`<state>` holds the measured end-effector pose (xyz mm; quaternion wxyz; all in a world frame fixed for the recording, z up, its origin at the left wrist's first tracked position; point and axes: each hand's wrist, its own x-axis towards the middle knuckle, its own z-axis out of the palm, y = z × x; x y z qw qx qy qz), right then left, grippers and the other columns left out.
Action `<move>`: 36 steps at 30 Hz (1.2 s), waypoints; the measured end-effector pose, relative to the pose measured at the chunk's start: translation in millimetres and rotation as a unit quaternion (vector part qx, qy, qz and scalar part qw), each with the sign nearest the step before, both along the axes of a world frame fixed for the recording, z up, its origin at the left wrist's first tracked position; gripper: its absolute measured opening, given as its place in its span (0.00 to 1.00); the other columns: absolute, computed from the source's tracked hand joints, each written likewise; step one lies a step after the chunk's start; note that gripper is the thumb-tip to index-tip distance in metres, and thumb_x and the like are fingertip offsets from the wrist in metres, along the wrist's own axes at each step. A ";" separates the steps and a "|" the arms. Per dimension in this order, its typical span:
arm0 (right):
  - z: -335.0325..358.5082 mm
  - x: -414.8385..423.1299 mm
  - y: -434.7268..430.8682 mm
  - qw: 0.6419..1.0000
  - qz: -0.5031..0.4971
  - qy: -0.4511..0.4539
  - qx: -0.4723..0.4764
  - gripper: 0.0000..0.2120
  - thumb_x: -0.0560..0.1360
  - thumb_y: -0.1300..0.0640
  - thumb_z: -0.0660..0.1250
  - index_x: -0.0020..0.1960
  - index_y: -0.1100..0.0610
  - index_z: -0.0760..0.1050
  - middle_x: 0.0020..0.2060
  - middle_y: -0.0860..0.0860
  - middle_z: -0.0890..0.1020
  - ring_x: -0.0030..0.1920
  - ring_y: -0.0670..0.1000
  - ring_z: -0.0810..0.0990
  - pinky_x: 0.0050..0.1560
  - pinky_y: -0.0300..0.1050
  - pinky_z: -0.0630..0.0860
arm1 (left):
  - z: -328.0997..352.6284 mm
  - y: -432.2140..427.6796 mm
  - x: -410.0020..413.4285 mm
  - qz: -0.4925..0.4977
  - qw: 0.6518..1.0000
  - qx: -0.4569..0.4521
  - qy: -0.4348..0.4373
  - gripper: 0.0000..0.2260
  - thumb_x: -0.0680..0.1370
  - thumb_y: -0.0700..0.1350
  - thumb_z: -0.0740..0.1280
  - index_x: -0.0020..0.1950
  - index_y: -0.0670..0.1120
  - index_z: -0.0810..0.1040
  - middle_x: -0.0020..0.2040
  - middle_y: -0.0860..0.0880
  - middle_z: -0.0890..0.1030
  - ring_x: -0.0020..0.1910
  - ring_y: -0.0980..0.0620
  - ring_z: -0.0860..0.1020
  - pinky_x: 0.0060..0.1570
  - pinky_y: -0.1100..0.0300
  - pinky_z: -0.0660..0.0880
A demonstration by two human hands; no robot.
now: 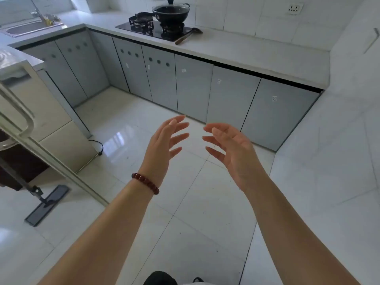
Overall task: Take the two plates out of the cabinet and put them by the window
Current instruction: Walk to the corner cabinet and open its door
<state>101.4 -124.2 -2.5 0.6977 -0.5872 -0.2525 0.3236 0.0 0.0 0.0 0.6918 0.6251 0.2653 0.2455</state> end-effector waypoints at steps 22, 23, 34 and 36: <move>-21.4 67.1 184.0 0.998 -0.032 0.015 -0.043 0.08 0.76 0.53 0.65 0.53 0.52 0.78 0.54 0.51 0.82 0.54 0.49 0.81 0.57 0.45 0.77 | -31.9 184.8 79.9 -0.044 0.999 0.010 0.004 0.14 0.80 0.50 0.53 0.61 0.50 0.74 0.59 0.51 0.79 0.57 0.52 0.78 0.56 0.54 0.73; -23.7 71.0 188.3 0.998 -0.033 0.018 -0.046 0.07 0.76 0.53 0.65 0.53 0.51 0.78 0.54 0.51 0.82 0.54 0.49 0.81 0.57 0.46 0.77 | -35.5 189.4 83.7 -0.046 0.999 0.017 0.008 0.14 0.80 0.50 0.54 0.60 0.51 0.74 0.58 0.51 0.79 0.57 0.53 0.78 0.57 0.54 0.73; -39.8 170.1 237.1 0.996 -0.021 0.037 -0.073 0.11 0.70 0.48 0.67 0.51 0.49 0.80 0.53 0.49 0.82 0.53 0.47 0.82 0.55 0.45 0.78 | -60.4 238.1 186.3 -0.036 0.999 -0.025 0.005 0.12 0.79 0.52 0.55 0.55 0.54 0.77 0.56 0.53 0.81 0.55 0.53 0.79 0.56 0.52 0.74; -40.6 198.3 247.8 0.996 -0.011 0.037 -0.078 0.11 0.70 0.48 0.68 0.50 0.49 0.80 0.53 0.49 0.82 0.53 0.47 0.81 0.54 0.44 0.77 | -59.2 248.1 217.1 -0.028 0.999 -0.027 0.003 0.13 0.78 0.53 0.56 0.56 0.53 0.77 0.56 0.53 0.81 0.55 0.53 0.79 0.56 0.53 0.74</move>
